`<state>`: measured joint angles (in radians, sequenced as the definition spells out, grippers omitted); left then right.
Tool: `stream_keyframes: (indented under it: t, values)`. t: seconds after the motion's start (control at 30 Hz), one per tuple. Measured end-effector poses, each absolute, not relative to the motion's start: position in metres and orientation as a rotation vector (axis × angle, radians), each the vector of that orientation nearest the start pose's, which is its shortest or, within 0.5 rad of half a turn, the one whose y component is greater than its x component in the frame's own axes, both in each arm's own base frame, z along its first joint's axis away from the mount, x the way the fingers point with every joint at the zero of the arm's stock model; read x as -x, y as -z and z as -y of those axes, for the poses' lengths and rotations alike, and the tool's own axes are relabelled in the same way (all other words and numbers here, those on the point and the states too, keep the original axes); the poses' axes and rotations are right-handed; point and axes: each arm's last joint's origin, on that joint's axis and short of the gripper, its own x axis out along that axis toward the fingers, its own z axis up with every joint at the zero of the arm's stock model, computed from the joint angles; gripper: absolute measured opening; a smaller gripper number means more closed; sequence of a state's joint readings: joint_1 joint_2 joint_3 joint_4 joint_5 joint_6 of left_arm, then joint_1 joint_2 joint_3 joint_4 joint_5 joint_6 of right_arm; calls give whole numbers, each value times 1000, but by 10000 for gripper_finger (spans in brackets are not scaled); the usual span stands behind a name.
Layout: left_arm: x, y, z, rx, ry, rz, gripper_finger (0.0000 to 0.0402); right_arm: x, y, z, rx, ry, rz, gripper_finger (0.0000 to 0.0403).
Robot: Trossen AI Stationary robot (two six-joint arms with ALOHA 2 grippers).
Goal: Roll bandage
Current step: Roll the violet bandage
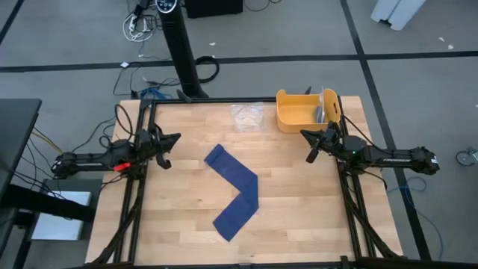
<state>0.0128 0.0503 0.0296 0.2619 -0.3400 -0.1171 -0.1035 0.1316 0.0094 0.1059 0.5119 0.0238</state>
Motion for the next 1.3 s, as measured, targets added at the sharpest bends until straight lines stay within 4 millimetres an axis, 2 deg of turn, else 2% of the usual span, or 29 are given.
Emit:
stream_keyframes:
  t: [0.27, 0.43, 0.73, 0.9, 1.03, 1.17, 1.3]
  values:
    - [-110, -179, -4, 176, -93, 66, 45, -100, -167, 25, -22, 616, 1, 7]
    - [-120, -170, -3, 174, -65, -31, 50, -100, -167, 25, -22, 615, 1, 8]
    - [-132, -181, -1, 267, 0, 94, 49, -100, -168, 25, -22, 615, 4, 6]
    - [-139, -176, 18, 99, 244, 56, 35, -100, -168, 25, -22, 616, 4, 8]
    - [-145, -173, 30, 74, 260, 22, 10, -100, -168, 25, -22, 615, 4, 7]
    - [-155, -184, 44, 110, 322, -2, 6, -100, -168, 25, -22, 615, 4, 6]
    - [-166, -194, 61, 55, 337, -78, 6, -100, -168, 25, -22, 615, 4, 8]
